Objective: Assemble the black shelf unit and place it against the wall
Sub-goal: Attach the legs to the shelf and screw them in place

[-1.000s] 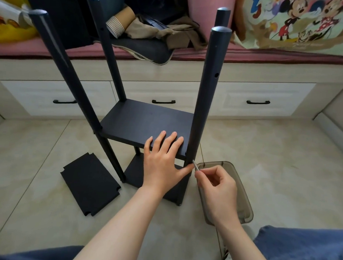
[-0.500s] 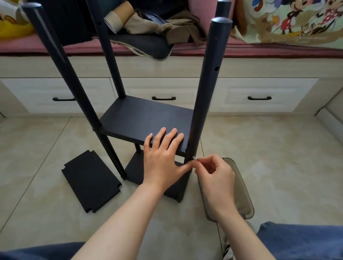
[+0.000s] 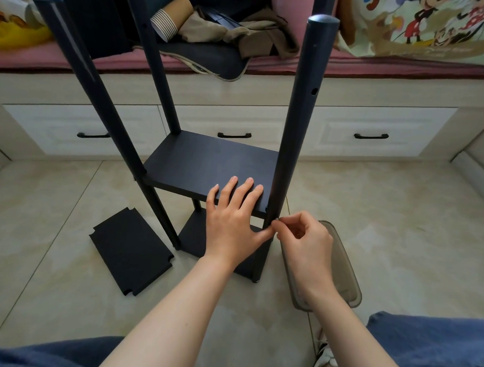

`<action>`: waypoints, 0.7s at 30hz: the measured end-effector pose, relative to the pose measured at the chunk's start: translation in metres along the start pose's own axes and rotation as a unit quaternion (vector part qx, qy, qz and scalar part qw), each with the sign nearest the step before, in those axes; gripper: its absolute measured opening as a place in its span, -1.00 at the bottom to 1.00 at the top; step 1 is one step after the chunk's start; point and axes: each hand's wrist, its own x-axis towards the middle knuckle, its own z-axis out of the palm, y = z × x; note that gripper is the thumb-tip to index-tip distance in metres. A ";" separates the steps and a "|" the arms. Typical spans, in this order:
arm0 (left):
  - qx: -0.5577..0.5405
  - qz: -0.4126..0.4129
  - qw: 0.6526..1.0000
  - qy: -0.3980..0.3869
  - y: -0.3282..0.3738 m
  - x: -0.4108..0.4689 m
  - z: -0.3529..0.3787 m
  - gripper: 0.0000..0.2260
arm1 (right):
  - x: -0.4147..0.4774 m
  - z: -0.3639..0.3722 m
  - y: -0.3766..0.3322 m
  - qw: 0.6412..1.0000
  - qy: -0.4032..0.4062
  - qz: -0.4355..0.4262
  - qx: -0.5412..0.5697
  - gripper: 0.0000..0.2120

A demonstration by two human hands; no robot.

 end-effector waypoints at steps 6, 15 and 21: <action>0.004 0.003 1.000 0.000 -0.001 -0.001 0.002 -0.33 | 0.002 -0.001 -0.001 1.000 -0.006 -0.001 0.007 -0.91; 0.005 0.004 1.000 -0.005 -0.002 0.000 0.003 -0.32 | 0.010 -0.005 -0.001 0.999 -0.031 0.012 0.002 -0.87; 0.003 0.004 1.000 -0.004 -0.001 0.000 0.002 -0.32 | 0.018 -0.009 -0.003 0.998 -0.050 0.008 -0.040 -0.80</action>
